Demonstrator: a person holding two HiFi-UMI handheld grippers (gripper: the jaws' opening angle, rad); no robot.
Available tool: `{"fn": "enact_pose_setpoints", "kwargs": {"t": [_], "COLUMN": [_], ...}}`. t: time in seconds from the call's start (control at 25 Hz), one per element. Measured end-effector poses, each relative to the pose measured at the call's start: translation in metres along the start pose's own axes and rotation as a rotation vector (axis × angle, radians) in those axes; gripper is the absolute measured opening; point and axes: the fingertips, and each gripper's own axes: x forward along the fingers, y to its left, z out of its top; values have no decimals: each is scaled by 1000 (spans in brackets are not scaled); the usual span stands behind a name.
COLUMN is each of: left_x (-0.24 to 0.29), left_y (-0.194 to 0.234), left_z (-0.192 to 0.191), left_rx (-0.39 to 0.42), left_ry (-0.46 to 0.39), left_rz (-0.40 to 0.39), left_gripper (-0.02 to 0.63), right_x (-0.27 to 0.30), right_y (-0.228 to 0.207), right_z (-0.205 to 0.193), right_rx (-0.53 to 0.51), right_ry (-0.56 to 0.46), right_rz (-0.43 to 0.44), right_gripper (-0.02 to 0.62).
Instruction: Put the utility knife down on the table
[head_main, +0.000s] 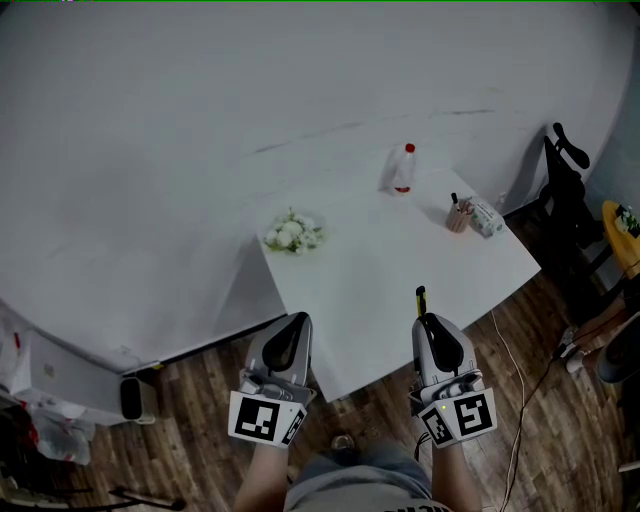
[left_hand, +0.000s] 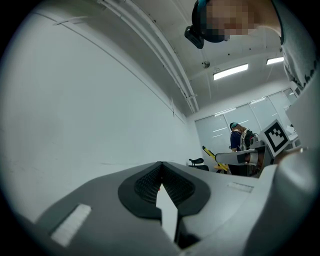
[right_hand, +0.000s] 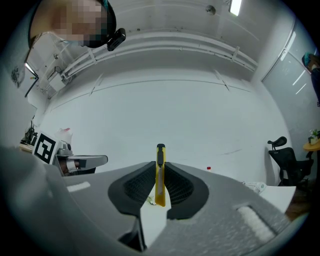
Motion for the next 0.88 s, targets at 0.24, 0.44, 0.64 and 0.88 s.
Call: {"fn": "enact_pose_setpoints", "kwargs": {"t": [0.24,0.44,0.64,0.88], "left_x": [5,14,28,47], "left_y": [5,8,12,14], "left_z": [-6,-11,-10,-14], "left_rx": [-11,-14,-11,-6], "left_ry": [8,20,15,17], "left_rz": [-2,10,14,22], "left_gripper": [14,14,12,9], "right_x": [5,13,26,40], "right_y": [-1,-11,-24,-41], "right_z": [-5,-9,-10,-15], "right_rx": [4,14,19,25], "right_ry": [13,20,23,36], "right_rz": [-6,-9,-5,-1], "right_gripper": [55,55,55,55]}}
